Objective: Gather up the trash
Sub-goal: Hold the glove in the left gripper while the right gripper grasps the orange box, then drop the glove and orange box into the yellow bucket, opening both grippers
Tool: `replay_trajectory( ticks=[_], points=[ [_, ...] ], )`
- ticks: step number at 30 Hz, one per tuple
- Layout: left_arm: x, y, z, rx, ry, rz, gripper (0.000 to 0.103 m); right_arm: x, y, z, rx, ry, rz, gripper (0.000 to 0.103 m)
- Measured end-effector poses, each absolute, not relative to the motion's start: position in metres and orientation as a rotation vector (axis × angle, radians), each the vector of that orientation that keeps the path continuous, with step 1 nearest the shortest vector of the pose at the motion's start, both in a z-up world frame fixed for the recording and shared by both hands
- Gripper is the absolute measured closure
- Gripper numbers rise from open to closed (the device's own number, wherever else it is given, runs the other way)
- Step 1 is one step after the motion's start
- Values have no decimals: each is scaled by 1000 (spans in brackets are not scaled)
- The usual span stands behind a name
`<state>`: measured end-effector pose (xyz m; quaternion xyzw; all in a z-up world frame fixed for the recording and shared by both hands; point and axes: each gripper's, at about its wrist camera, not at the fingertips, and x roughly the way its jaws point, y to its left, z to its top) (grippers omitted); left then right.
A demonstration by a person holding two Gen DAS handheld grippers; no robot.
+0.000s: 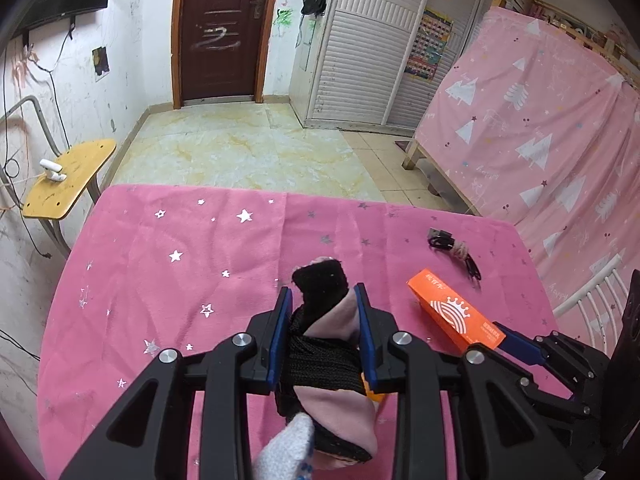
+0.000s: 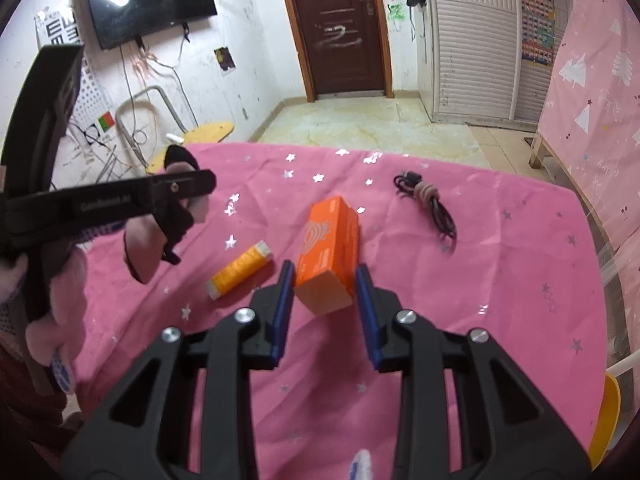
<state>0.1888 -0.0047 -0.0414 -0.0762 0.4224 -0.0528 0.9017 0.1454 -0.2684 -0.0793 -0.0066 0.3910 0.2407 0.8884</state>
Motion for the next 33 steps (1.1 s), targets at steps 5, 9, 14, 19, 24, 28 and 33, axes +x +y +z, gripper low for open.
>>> replay_trajectory(
  ticks=[5, 9, 14, 19, 24, 28, 33],
  points=[
    [186, -17, -36, -137, 868, -113, 80, 142, -284, -70, 35, 773, 495, 76],
    [183, -31, -31, -116, 864, -120, 80, 137, -302, -63, 62, 734, 487, 76],
    [179, -54, -21, -84, 851, -144, 80, 130, -331, -51, 101, 682, 453, 76],
    [172, -89, -7, -46, 829, -186, 80, 120, -370, -45, 149, 638, 397, 76],
    [162, -132, 4, -5, 807, -257, 80, 104, -414, -43, 182, 597, 318, 76],
    [148, -171, 11, 15, 786, -358, 80, 89, -453, -45, 204, 579, 241, 76],
    [132, -220, 18, 35, 761, -488, 80, 74, -500, -54, 224, 581, 144, 76]
  ],
)
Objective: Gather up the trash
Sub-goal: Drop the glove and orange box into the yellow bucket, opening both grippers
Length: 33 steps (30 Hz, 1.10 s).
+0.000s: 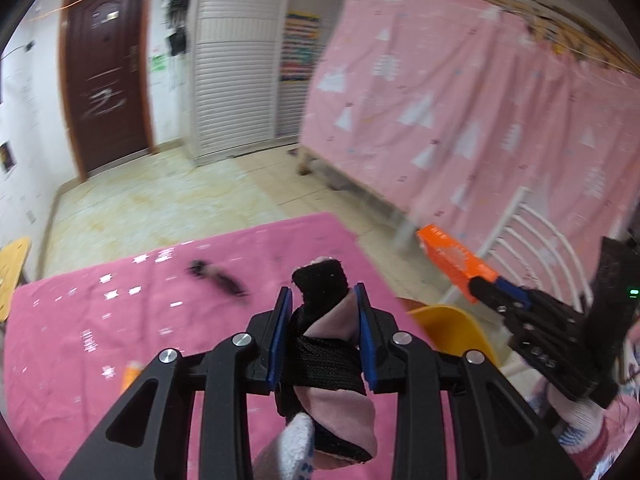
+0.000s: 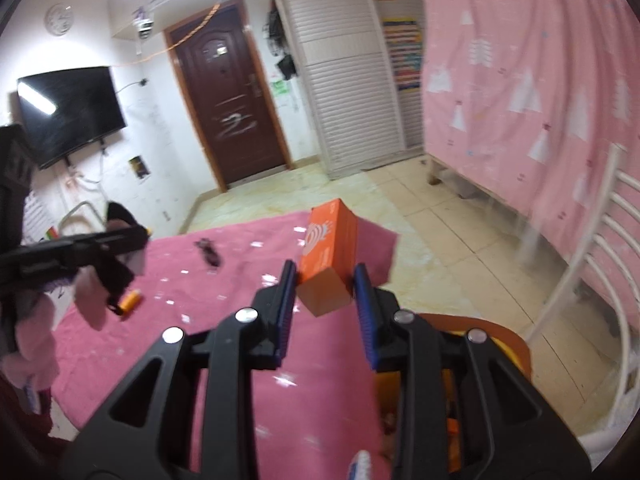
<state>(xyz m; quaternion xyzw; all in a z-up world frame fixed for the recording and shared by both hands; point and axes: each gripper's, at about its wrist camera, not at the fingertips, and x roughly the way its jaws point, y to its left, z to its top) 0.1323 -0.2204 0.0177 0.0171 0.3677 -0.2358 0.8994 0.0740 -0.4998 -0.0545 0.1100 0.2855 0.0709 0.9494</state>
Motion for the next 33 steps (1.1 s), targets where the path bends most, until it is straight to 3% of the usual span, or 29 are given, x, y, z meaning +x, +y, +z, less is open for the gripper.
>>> replay_trajectory(
  ticks=[8, 15, 25, 27, 29, 31, 33],
  points=[
    [113, -298, 21, 84, 740, -639, 80, 55, -551, -81, 233, 637, 47, 75],
    [114, -346, 11, 104, 761, -706, 80, 57, -587, -104, 292, 670, 10, 68],
    [114, -395, -11, 130, 801, -772, 80, 46, -616, -102, 363, 628, -17, 64],
    [115, -402, -16, 133, 813, -784, 77, 45, -616, -101, 366, 623, -17, 63],
    [117, -405, -19, 128, 824, -788, 55, 46, -616, -101, 365, 622, -13, 62],
    [117, -406, -20, 123, 824, -783, 45, 47, -615, -102, 364, 623, -6, 62],
    [116, -405, -22, 130, 823, -773, 44, 49, -614, -101, 363, 624, 1, 62]
  ],
)
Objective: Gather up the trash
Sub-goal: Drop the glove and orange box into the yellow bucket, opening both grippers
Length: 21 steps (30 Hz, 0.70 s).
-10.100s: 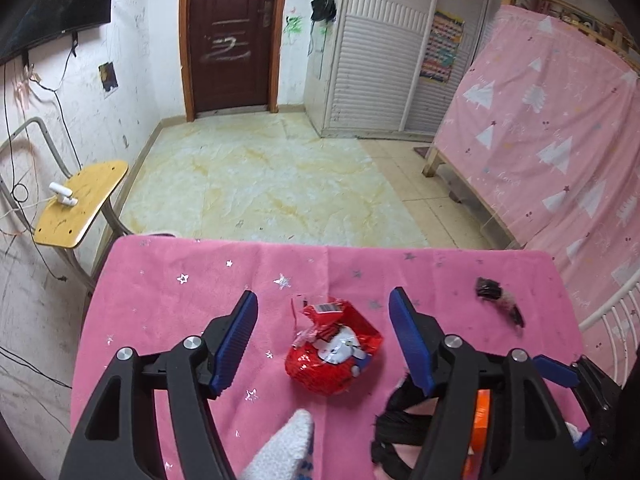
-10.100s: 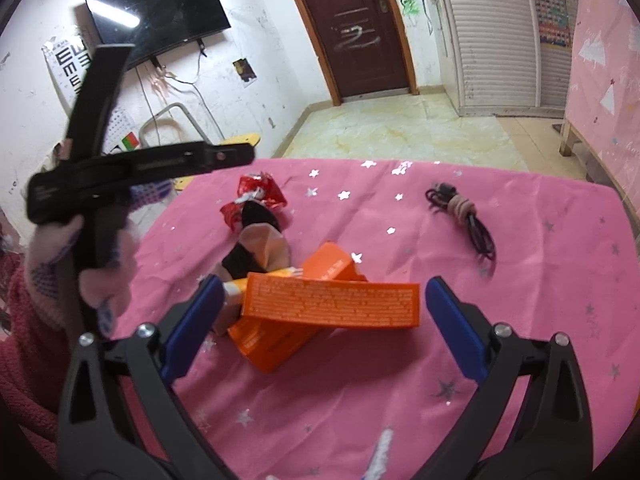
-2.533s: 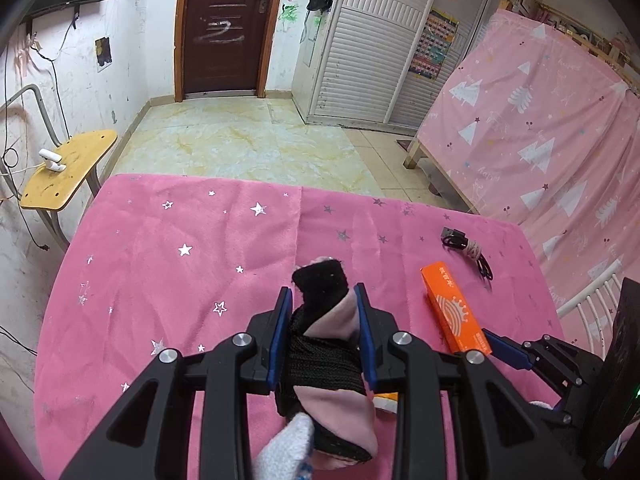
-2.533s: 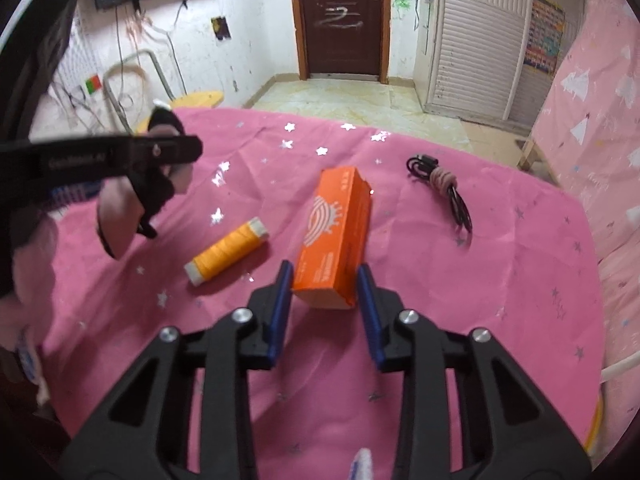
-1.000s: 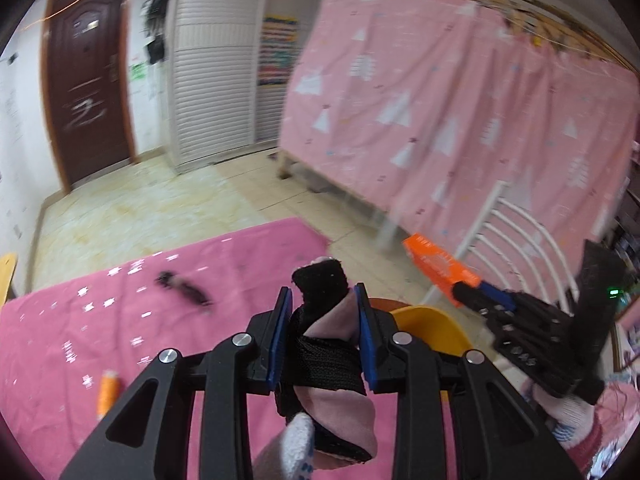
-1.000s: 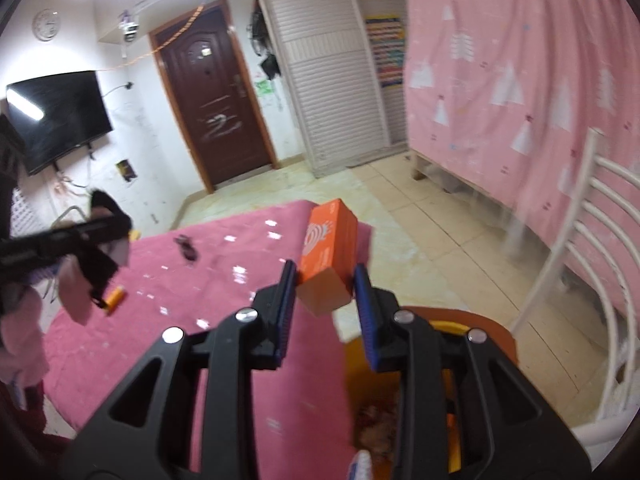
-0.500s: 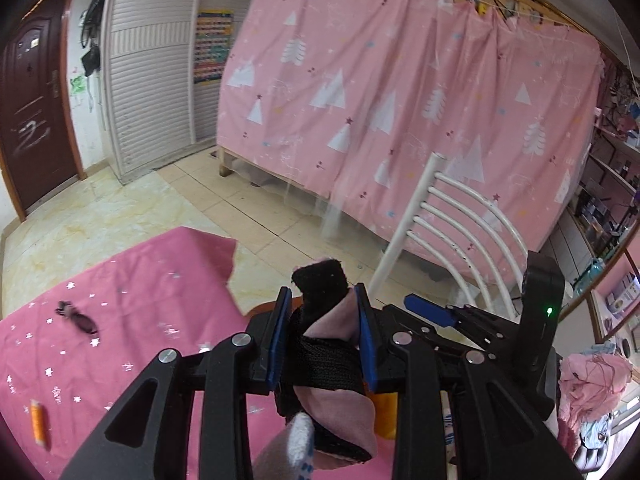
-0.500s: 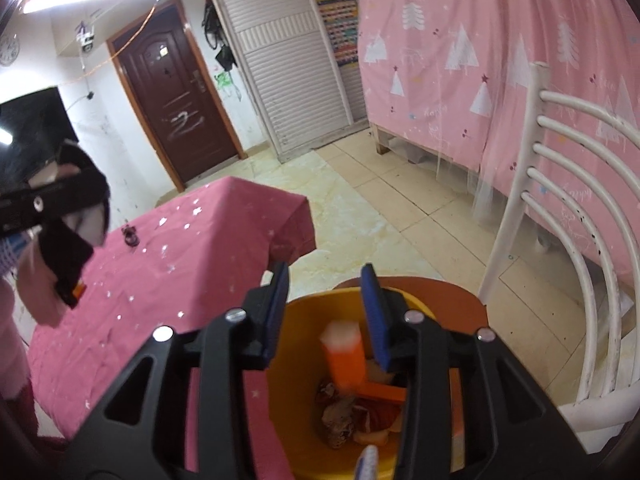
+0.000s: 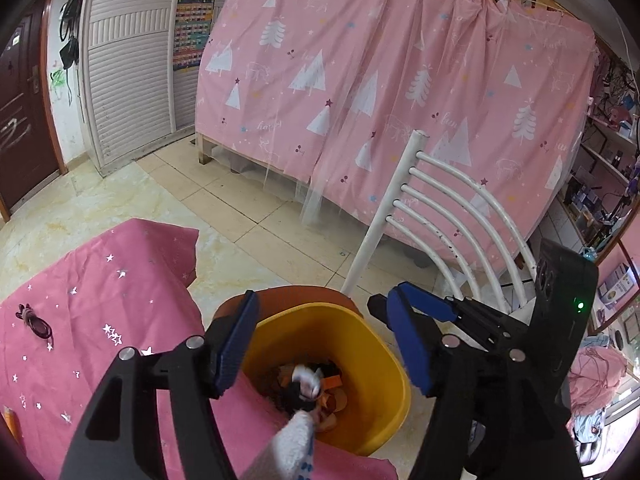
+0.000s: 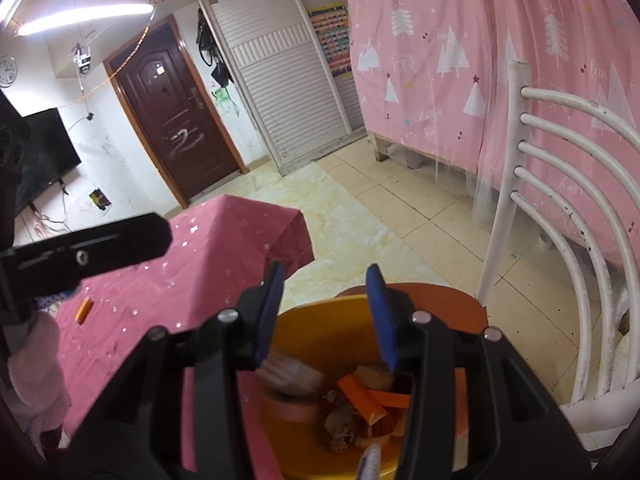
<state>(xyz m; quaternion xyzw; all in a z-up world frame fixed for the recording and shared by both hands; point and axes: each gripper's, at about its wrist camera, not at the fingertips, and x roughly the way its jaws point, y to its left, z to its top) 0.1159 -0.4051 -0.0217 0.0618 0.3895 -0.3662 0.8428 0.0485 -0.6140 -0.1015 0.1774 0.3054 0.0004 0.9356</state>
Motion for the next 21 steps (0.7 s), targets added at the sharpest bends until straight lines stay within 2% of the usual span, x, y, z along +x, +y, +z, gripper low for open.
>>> replay_trajectory(
  ticks=[12, 15, 21],
  points=[
    [116, -380, -15, 112, 809, -746, 44, 51, -595, -94, 329, 622, 24, 60],
    [116, -369, -11, 104, 797, -741, 44, 56, -585, -92, 313, 627, 36, 53],
    [122, -338, -5, 84, 779, -696, 44, 71, -558, -86, 280, 632, 77, 52]
  ],
)
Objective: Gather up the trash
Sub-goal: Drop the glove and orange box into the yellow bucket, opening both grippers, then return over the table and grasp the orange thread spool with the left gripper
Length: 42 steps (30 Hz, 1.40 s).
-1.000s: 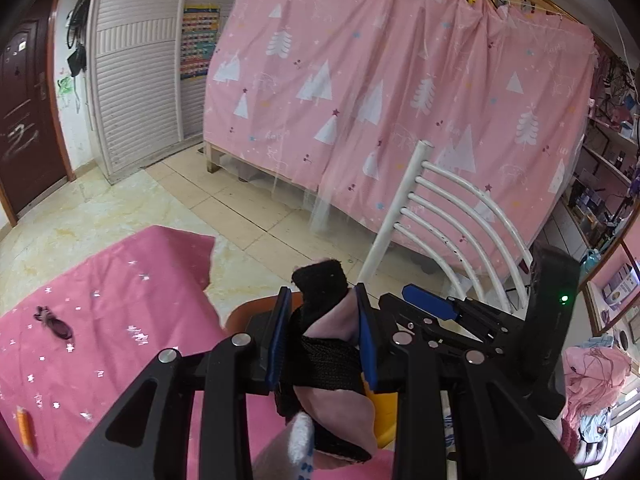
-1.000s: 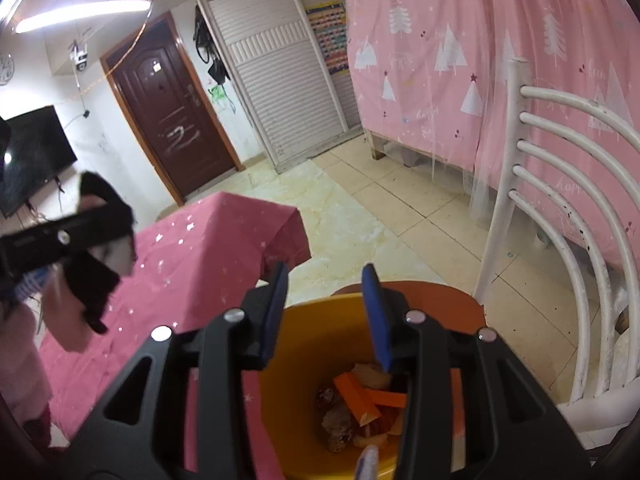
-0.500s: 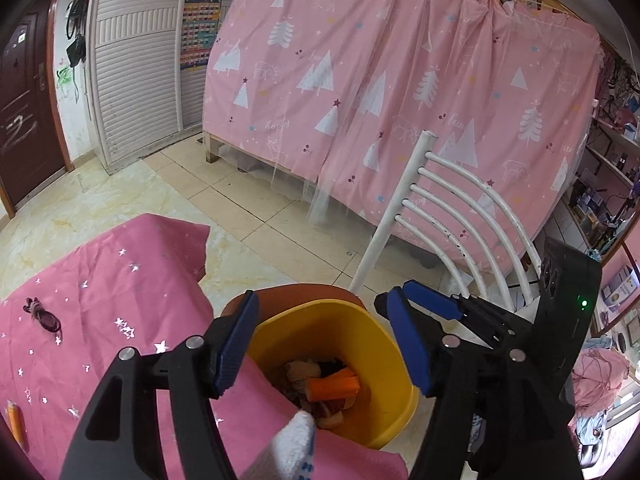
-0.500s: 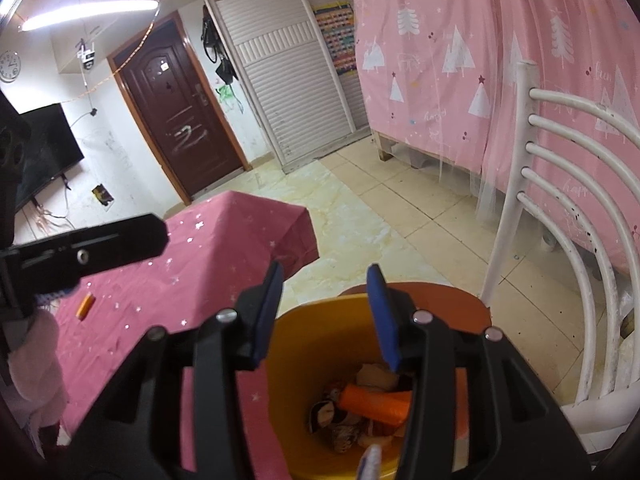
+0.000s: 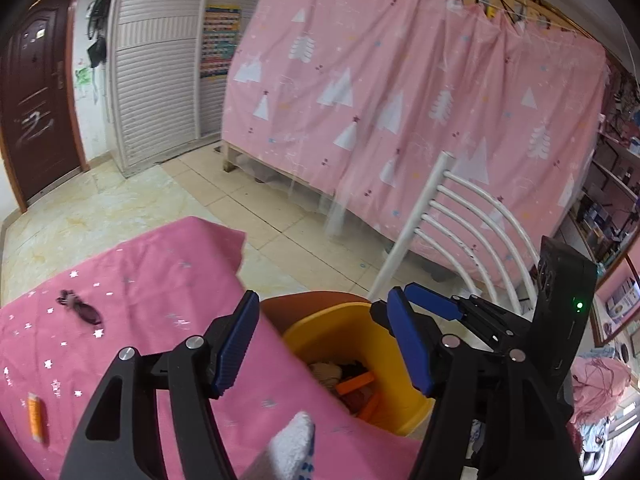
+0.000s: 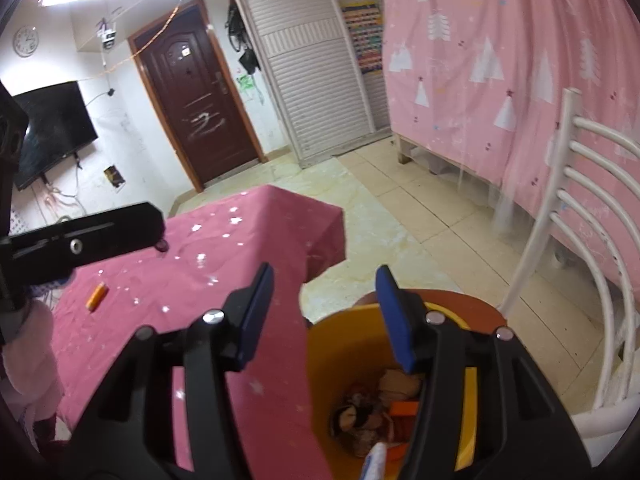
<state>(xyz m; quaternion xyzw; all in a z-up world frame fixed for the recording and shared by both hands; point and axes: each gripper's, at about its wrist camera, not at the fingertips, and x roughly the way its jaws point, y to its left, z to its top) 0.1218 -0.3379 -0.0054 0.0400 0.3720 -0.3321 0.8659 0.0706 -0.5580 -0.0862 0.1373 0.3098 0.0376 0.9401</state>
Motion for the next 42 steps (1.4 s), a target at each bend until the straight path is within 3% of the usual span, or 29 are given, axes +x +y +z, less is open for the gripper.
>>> replay_trajectory(
  ticks=[27, 31, 42],
  points=[
    [169, -141, -21, 25, 810, -374, 44, 141, -395, -66, 73, 702, 306, 52],
    [178, -114, -29, 24, 834, -327, 44, 147, -378, -64, 48, 711, 329, 45],
    [185, -73, -56, 29, 901, -264, 44, 167, -337, -67, -27, 745, 374, 45]
  ],
)
